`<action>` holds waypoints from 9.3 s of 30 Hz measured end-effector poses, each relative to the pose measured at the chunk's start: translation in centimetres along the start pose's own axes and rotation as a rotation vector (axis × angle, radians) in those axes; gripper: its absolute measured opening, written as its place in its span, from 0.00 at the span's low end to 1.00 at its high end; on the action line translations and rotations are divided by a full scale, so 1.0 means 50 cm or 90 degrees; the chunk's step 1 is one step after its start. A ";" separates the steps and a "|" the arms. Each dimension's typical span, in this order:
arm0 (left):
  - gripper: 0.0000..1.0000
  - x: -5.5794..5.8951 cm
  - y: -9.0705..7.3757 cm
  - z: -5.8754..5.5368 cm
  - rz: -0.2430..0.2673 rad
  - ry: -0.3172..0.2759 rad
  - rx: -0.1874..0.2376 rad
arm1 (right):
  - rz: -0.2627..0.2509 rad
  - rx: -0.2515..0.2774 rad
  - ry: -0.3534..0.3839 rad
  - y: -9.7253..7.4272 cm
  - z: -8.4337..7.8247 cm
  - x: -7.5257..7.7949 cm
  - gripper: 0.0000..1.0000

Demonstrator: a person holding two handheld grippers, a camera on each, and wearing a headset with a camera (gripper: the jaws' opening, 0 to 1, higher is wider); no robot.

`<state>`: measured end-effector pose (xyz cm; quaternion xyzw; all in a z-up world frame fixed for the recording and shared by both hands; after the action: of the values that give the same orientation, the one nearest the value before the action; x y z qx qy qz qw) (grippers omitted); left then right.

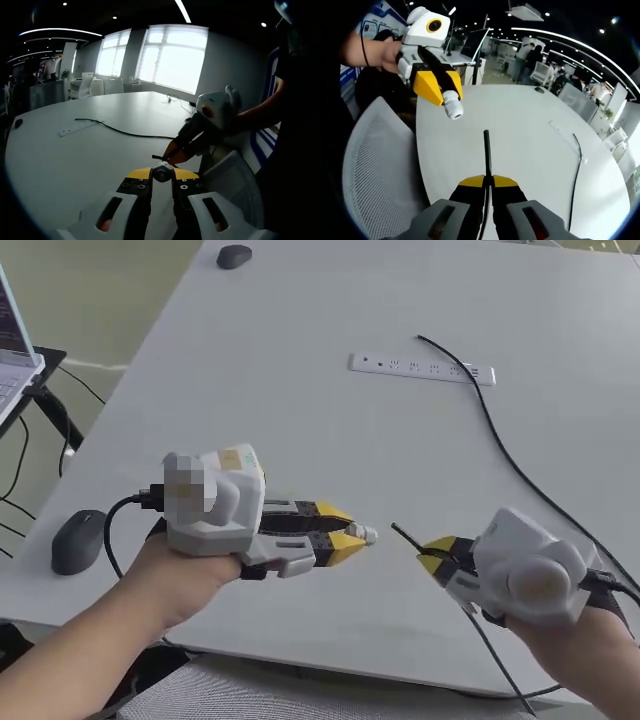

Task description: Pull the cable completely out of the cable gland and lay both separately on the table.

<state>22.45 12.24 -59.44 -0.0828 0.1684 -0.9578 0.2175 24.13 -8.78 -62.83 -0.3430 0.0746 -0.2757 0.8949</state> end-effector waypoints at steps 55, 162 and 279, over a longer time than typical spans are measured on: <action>0.15 -0.064 -0.057 -0.144 0.016 -0.048 -0.010 | -0.010 -0.041 -0.013 0.186 0.138 0.049 0.00; 0.16 -0.165 -0.073 -0.359 0.040 -0.067 -0.152 | 0.171 -0.167 -0.150 0.511 0.147 -0.074 0.01; 0.99 0.057 -0.214 -0.203 0.221 -0.155 -0.086 | 0.060 0.049 0.250 -0.105 -0.143 -0.057 0.99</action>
<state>13.41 22.98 -64.82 -0.1822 0.2166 -0.8754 0.3918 17.09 -14.54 -64.92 -0.2444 0.2530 -0.2979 0.8874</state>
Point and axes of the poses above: the centre of the closed fingertips' face, and the gripper's own axes: y roughly forward along the fingers, x roughly to its right, z roughly out of its top, the point moved 10 cm from there along -y, roughly backward along the fingers, and after that the axes turned 9 degrees about y, right-handed, at the moved point
